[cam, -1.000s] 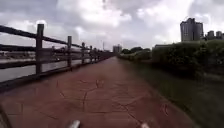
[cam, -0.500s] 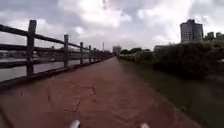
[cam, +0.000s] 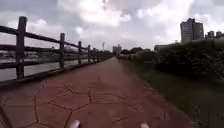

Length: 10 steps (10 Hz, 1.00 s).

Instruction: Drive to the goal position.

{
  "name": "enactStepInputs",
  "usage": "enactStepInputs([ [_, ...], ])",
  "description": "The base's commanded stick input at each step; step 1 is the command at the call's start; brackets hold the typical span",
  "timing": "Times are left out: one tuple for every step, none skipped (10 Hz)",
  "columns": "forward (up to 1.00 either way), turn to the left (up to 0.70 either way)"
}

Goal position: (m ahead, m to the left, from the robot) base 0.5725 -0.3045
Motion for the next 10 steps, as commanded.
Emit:
enactStepInputs([
  [0.70, 0.00],
  [0.70, 0.00],
  [0.70, 0.00],
  [0.70, 0.00],
  [0.70, 0.01],
  [0.70, 0.01],
  [0.70, 0.01],
  [0.70, 0.01],
  [0.70, 0.01],
  [0.70, 0.01],
])
